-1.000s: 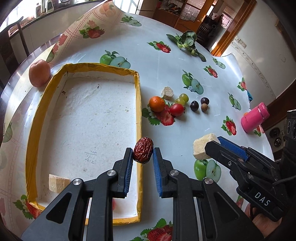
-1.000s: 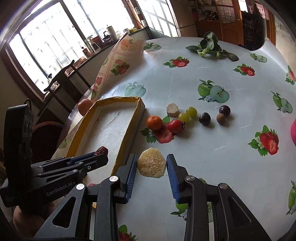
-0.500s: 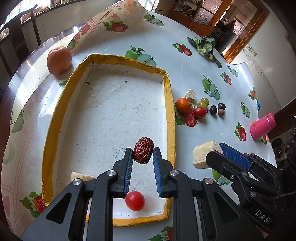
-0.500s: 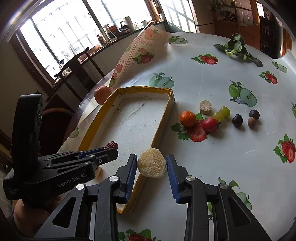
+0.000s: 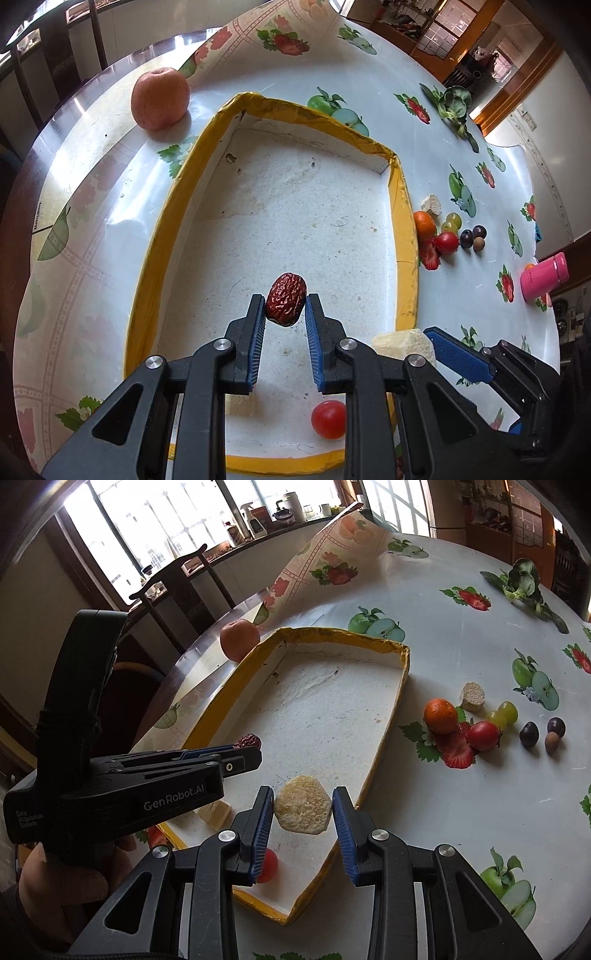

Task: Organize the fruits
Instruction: 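Carry the date into the tray and open the left tool while the right tool drops the bread cube there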

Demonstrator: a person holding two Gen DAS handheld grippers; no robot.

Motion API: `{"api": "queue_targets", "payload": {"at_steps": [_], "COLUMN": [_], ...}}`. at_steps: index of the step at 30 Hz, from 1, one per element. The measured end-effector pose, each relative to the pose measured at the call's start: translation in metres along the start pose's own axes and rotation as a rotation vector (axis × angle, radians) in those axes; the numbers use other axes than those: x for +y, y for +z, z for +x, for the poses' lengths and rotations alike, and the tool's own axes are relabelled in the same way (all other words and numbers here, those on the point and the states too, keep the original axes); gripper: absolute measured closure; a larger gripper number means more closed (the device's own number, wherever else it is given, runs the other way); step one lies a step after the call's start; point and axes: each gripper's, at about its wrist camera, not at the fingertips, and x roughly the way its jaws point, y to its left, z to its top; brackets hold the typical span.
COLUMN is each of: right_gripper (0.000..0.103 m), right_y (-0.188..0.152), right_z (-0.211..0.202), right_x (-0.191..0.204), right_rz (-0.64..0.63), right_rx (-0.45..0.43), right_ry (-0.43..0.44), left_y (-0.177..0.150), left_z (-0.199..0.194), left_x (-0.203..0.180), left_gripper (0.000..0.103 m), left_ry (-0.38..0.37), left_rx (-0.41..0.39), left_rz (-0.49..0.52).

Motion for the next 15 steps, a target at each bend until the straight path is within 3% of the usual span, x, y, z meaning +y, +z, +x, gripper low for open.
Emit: {"api": "queue_targets", "payload": {"at_steps": [15], "right_gripper": [0.066], "right_y": [-0.014], "right_z": [0.055], "right_x": [0.025], "right_rz": [-0.088], "right_rx": [0.125], "right_ry": [0.001], "left_y": [-0.006], "left_z": [0.028], "left_x": [0.006], "left_gripper": [0.081], "left_ry": [0.048], "left_rx": [0.079], "left_rz": [0.029]}}
